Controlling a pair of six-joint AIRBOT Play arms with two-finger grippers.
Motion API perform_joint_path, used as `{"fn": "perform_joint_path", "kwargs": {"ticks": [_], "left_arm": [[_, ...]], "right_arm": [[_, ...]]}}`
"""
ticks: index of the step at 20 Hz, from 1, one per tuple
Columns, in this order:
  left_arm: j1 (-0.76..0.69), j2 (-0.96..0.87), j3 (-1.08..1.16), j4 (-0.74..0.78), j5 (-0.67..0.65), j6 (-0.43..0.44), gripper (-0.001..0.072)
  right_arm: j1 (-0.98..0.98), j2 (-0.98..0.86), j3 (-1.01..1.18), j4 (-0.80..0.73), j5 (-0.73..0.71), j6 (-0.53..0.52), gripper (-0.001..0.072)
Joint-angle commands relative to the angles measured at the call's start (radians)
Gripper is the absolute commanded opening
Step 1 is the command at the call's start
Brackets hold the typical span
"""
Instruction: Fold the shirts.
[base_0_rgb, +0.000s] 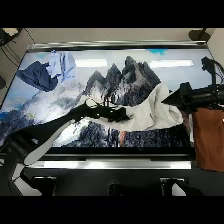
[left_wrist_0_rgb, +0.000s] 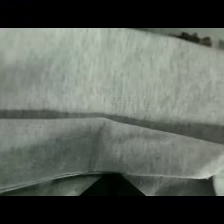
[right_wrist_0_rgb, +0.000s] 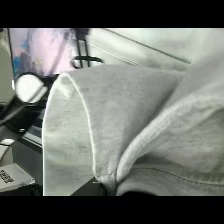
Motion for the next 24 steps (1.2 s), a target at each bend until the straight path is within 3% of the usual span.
{"fn": "perform_joint_path", "kwargs": {"ticks": [1,4,8,11,16,21,22,24], "left_arm": [[-0.086,-0.098,0.082,-0.083,-0.077,0.015,0.0036],[-0.042,-0.066,0.090,0.002,-0.119,0.076,0.0032],[0.158,0.150,0.090,0.570,-0.208,-0.077,0.0033],[0.354,0.316,0.090,0.838,-0.294,-0.111,0.0034],[0.677,0.543,0.090,0.877,-0.323,-0.128,0.0035],[0.774,0.664,0.089,0.876,-0.324,-0.127,0.0035],[0.768,0.671,0.089,0.872,-0.325,-0.127,0.0036],[0.751,0.674,0.085,0.869,-0.333,-0.127,0.0036]], "right_arm": [[0.000,0.078,0.001,0.015,0.008,0.046,0.0046],[0.000,0.079,0.001,0.024,0.010,0.027,0.0046],[0.022,0.044,0.001,0.087,-0.012,-0.013,0.0046],[0.189,-0.042,0.001,0.101,-0.112,-0.053,0.0046],[0.486,-0.320,0.022,0.175,-0.333,-0.128,0.0047],[0.610,-0.632,0.106,0.257,-0.562,-0.096,0.0048],[0.619,-0.670,0.106,0.319,-0.623,-0.090,0.0092],[0.632,-0.721,0.106,0.502,-0.698,-0.106,0.0437]]}}
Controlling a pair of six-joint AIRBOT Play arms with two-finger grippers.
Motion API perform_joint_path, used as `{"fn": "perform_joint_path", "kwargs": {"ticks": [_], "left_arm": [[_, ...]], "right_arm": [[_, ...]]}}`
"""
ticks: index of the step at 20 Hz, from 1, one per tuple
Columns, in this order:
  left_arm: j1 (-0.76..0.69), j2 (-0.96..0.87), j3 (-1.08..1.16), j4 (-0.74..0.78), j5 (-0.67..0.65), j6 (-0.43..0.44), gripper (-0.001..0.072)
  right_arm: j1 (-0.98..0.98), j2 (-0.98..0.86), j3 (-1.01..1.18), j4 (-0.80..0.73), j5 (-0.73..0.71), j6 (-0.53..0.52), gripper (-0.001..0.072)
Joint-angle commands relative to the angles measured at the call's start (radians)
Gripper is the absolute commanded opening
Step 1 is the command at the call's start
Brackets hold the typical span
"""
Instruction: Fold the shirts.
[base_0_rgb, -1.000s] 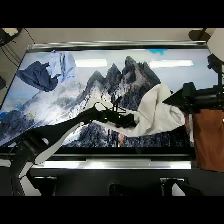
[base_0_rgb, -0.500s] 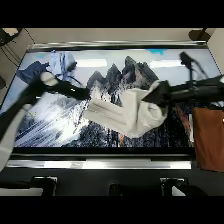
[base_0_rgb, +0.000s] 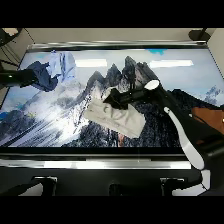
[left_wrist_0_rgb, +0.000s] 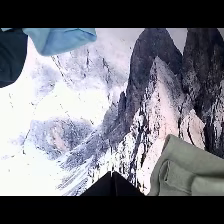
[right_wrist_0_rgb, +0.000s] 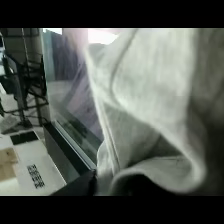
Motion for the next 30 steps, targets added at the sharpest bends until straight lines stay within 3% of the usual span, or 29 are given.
{"fn": "perform_joint_path", "kwargs": {"ticks": [1,3,6,8,12,14,15,17,21,23,24,25,26,27,28,30], "left_arm": [[-0.004,0.031,-0.013,0.005,-0.006,-0.002,0.0035],[-0.029,0.029,-0.044,0.005,-0.004,-0.001,0.0036],[-0.042,0.029,-0.093,0.006,0.005,0.001,0.0036],[-0.035,0.029,-0.109,0.006,0.005,0.013,0.0036],[-0.021,0.032,-0.108,0.017,0.003,0.020,0.0036],[-0.021,0.032,-0.108,0.021,0.001,0.020,0.0036],[-0.023,0.032,-0.108,0.021,0.002,0.020,0.0036],[-0.023,0.032,-0.108,0.021,0.003,0.020,0.0036],[-0.023,0.032,-0.108,0.020,0.002,0.019,0.0036],[-0.023,0.032,-0.108,0.020,0.000,0.019,0.0036],[-0.023,0.031,-0.108,0.021,0.000,0.019,0.0036],[-0.023,0.031,-0.108,0.021,0.001,0.019,0.0036],[-0.023,0.031,-0.108,0.021,0.001,0.019,0.0036],[-0.023,0.031,-0.108,0.021,0.001,0.019,0.0036],[-0.023,0.031,-0.108,0.021,0.001,0.019,0.0036],[-0.023,0.031,-0.108,0.021,0.001,0.019,0.0036]], "right_arm": [[0.043,-0.117,0.014,0.292,-0.181,-0.038,0.0514],[0.039,-0.111,0.016,0.380,-0.196,-0.068,0.0552],[-0.035,-0.074,0.018,0.299,-0.063,-0.091,0.0559],[-0.130,-0.032,0.018,0.103,0.069,-0.042,0.0559],[-0.341,0.077,0.004,-0.594,0.340,0.196,0.0575],[-0.415,0.139,-0.119,-0.711,0.395,0.220,0.0578],[-0.440,0.180,-0.226,-0.680,0.353,0.220,0.0583],[-0.435,0.235,-0.425,-0.549,0.233,0.182,0.0686],[-0.348,0.237,-0.620,-0.245,-0.008,0.024,0.0689],[-0.299,0.236,-0.624,-0.171,-0.116,-0.016,0.0673],[-0.278,0.236,-0.624,-0.152,-0.153,-0.022,0.0639],[-0.259,0.236,-0.624,-0.151,-0.179,-0.022,0.0534],[-0.244,0.236,-0.624,-0.151,-0.193,-0.029,0.0370],[-0.243,0.236,-0.620,-0.140,-0.190,-0.040,0.0088],[-0.252,0.241,-0.612,-0.115,-0.189,-0.060,0.0047],[-0.298,0.276,-0.549,-0.116,-0.109,-0.116,0.0046]]}}
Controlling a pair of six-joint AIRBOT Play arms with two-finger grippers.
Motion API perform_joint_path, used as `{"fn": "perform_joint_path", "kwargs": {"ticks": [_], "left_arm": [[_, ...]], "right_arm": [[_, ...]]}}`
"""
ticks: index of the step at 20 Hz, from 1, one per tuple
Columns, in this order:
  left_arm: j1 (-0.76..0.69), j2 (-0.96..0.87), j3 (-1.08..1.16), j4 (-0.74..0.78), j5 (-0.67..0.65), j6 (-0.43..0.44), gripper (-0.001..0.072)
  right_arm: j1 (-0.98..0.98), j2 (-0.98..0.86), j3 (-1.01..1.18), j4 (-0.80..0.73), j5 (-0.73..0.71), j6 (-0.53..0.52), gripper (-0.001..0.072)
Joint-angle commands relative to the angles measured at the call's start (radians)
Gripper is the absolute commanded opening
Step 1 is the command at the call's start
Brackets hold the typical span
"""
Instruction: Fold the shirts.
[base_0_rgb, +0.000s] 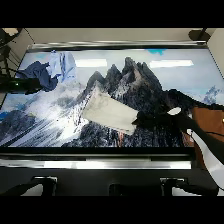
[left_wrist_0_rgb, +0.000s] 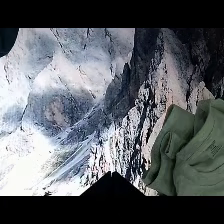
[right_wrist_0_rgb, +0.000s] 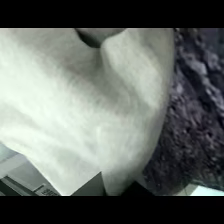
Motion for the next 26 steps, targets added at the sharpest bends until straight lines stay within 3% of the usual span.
{"fn": "perform_joint_path", "kwargs": {"ticks": [1,6,9,14,19,26], "left_arm": [[0.001,0.000,0.000,0.001,0.000,0.001,0.0036],[0.001,0.000,0.000,0.000,0.000,0.001,0.0036],[0.001,0.000,0.000,0.000,-0.001,0.000,0.0036],[0.001,0.001,0.000,0.000,-0.017,0.002,0.0036],[0.001,0.001,0.000,0.000,-0.036,0.051,0.0036],[0.001,0.001,0.000,0.000,-0.037,0.054,0.0036]], "right_arm": [[-0.062,0.050,0.086,0.031,0.065,-0.068,0.0046],[-0.380,0.130,0.456,-0.188,0.307,0.164,0.0046],[-0.565,0.133,0.674,-0.312,0.439,0.241,0.0046],[-0.822,0.134,0.851,-0.324,0.509,0.362,0.0046],[-1.028,0.137,0.862,-0.326,0.684,0.380,0.0047],[-1.215,0.183,0.862,-0.426,0.670,0.409,0.0046]]}}
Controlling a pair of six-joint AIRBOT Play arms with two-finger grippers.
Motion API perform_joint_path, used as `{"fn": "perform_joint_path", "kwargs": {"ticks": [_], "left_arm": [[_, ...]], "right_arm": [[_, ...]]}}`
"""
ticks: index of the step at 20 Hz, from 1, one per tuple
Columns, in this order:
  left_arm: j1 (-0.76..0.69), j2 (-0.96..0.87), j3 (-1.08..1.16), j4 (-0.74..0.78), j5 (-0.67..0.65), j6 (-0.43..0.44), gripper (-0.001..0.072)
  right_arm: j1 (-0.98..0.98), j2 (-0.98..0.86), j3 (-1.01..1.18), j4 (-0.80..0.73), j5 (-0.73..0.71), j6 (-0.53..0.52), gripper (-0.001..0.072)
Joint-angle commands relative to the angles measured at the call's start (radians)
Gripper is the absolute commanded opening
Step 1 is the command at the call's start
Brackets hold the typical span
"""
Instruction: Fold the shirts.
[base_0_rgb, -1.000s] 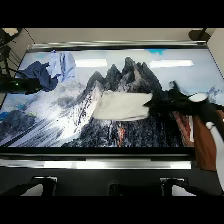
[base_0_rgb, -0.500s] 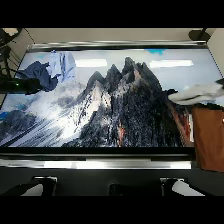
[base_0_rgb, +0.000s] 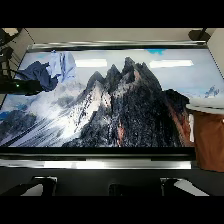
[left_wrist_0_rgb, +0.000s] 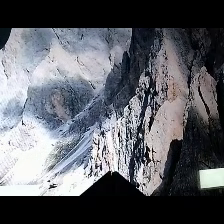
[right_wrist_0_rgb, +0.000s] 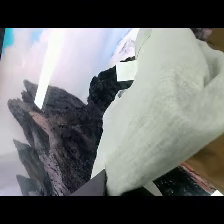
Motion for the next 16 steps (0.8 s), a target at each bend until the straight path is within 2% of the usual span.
{"fn": "perform_joint_path", "kwargs": {"ticks": [1,5,8,10,14,15,16], "left_arm": [[0.001,0.001,0.000,0.000,-0.003,0.005,0.0036],[0.001,0.000,0.000,0.000,-0.006,0.004,0.0036],[0.001,0.000,0.000,0.000,-0.006,0.003,0.0036],[0.001,0.000,0.000,-0.001,-0.007,0.000,0.0036],[0.001,0.000,0.000,-0.004,-0.007,0.000,0.0037],[0.001,0.000,0.000,-0.004,-0.007,0.000,0.0037],[0.001,0.000,0.000,-0.004,-0.007,0.000,0.0037]], "right_arm": [[-0.063,0.014,0.002,-0.147,0.038,0.045,0.0046],[-0.056,0.048,-0.135,-0.452,0.139,0.021,0.0046],[-0.056,0.109,-0.352,-0.622,0.135,0.009,0.0046],[-0.056,0.143,-0.513,-0.672,0.076,0.010,0.0046],[-0.056,0.162,-0.752,-0.662,-0.061,0.011,0.0048],[-0.056,0.161,-0.777,-0.662,-0.094,0.011,0.0110],[-0.056,0.162,-0.782,-0.656,-0.131,0.010,0.0364]]}}
